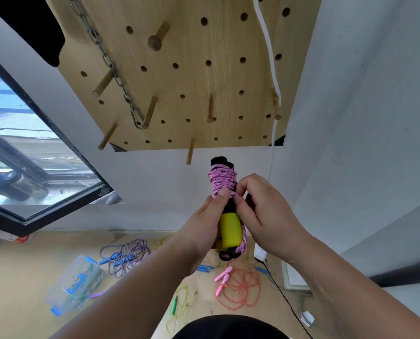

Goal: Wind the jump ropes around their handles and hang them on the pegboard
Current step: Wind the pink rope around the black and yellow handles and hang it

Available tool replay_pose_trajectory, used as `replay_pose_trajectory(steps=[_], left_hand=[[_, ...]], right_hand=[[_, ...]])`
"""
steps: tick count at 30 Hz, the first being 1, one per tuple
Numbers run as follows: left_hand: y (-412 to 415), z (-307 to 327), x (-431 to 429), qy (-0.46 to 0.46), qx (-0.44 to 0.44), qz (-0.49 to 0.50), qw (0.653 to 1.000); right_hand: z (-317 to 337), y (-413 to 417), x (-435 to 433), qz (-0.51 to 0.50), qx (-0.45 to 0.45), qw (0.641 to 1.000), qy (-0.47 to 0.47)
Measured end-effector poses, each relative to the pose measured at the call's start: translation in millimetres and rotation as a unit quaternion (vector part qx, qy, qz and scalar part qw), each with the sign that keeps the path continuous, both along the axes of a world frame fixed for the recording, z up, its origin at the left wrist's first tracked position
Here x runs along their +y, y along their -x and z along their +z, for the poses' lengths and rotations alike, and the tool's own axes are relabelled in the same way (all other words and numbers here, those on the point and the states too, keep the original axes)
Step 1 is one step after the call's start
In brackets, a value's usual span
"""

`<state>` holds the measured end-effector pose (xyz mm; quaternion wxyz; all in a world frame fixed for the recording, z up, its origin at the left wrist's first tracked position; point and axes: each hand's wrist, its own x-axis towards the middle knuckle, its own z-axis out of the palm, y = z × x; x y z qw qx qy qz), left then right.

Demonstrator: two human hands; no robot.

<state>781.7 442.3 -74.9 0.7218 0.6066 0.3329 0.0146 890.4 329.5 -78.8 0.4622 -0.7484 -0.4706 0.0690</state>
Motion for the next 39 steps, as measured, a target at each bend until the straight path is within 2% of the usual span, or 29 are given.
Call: replay_pose_trajectory(steps=[4,9,13,16,18,21,23,25,28,30,35,37,39], left_hand=[[7,2,8,0.019,0.006,-0.019,1.0],[8,8,4,-0.032,0.032,-0.06,0.997],[4,9,-8,0.048,0.002,-0.044,0.998],[2,8,-13,0.102,-0.029,-0.026,0.994],[2,4,-14,0.078,-0.048,-0.02,0.996],[5,1,-14,0.005,-0.053,-0.027,0.998],[6,0,-13,-0.057,-0.048,-0.046,0.996],[5,0,-11,-0.135,-0.055,-0.076,0.986],[1,0,-5,-0.243,-0.086,-0.102,0.961],[1,-2,2,-0.286,-0.092,-0.127,0.945],[2,-7,2,-0.286,-0.032,-0.135,0.948],[0,-9,3,-0.264,-0.006,-0.124,0.956],[0,-11,6,-0.189,0.002,-0.113,0.976]], right_hand=[[0,-3,-3,0.017,-0.014,1.0,-0.005],[5,-6,-6,0.009,-0.048,0.999,-0.02],[11,-10,-8,-0.008,-0.094,0.995,-0.034],[10,-9,-9,-0.026,-0.076,0.996,-0.042],[10,-5,-11,-0.041,-0.021,0.998,-0.04],[11,2,-17,-0.034,0.154,0.987,-0.015],[12,6,-19,-0.034,0.292,0.955,-0.04],[13,8,-19,-0.051,0.408,0.907,-0.091],[17,7,-19,-0.04,0.524,0.841,-0.127],[19,5,-20,-0.033,0.557,0.821,-0.12],[14,10,-15,-0.084,0.563,0.815,-0.106],[12,16,-10,-0.121,0.557,0.813,-0.119],[11,21,-6,-0.147,0.548,0.813,-0.132]])
